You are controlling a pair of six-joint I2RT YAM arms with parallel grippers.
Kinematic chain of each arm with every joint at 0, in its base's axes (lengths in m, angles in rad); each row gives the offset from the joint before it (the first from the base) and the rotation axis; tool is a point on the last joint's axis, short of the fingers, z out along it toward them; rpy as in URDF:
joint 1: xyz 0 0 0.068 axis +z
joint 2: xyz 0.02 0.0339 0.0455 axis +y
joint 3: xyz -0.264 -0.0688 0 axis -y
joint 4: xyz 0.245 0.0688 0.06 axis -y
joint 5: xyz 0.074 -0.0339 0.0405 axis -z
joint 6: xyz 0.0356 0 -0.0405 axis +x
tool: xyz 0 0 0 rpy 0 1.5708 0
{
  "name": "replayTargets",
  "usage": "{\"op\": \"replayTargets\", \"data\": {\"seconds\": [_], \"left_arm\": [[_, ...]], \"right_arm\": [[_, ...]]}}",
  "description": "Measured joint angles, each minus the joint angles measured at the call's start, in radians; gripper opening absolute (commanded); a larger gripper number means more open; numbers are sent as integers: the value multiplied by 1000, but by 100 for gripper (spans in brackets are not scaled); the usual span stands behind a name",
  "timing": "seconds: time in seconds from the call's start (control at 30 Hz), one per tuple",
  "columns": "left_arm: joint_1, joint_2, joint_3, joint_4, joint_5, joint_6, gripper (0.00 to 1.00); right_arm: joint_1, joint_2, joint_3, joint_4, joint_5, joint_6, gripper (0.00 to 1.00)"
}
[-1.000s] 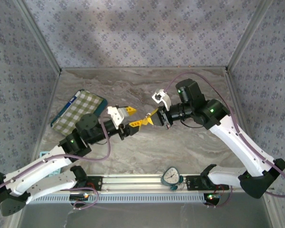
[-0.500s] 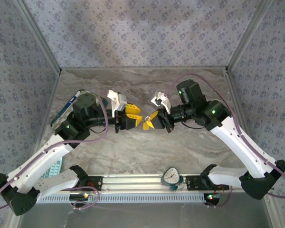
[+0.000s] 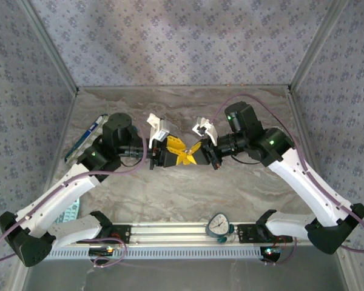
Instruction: Remove the keys from the keyring
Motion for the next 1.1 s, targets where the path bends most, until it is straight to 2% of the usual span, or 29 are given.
{"op": "replayTargets", "data": {"seconds": [0.4, 0.47, 0.57, 0.6, 0.77, 0.9, 0.93, 1.03, 1.1], "left_arm": [[-18, 55, 46, -40, 21, 20, 20], [-18, 56, 46, -44, 21, 25, 16], [-18, 56, 48, -51, 18, 37, 1], [-18, 56, 49, -55, 18, 43, 0], [-25, 57, 60, -73, 13, 54, 0], [-32, 55, 61, -69, -6, 54, 0], [-35, 51, 61, -68, -16, 54, 0], [-40, 34, 56, -54, -52, 53, 0], [-40, 24, 51, -43, -67, 50, 0]], "right_arm": [[5, 6, 1, -13, -9, -3, 0], [5, 6, 2, -14, -15, -5, 0], [7, 6, 3, -17, -23, -8, 0], [8, 6, 4, -21, -26, -8, 0], [7, 5, 4, -23, -37, -7, 3], [-3, 3, 3, -18, -40, 8, 20], [-8, 2, 1, -13, -40, 16, 22], [-23, -13, -21, 32, -41, 41, 23], [-27, -32, -36, 61, -41, 55, 17]]}}
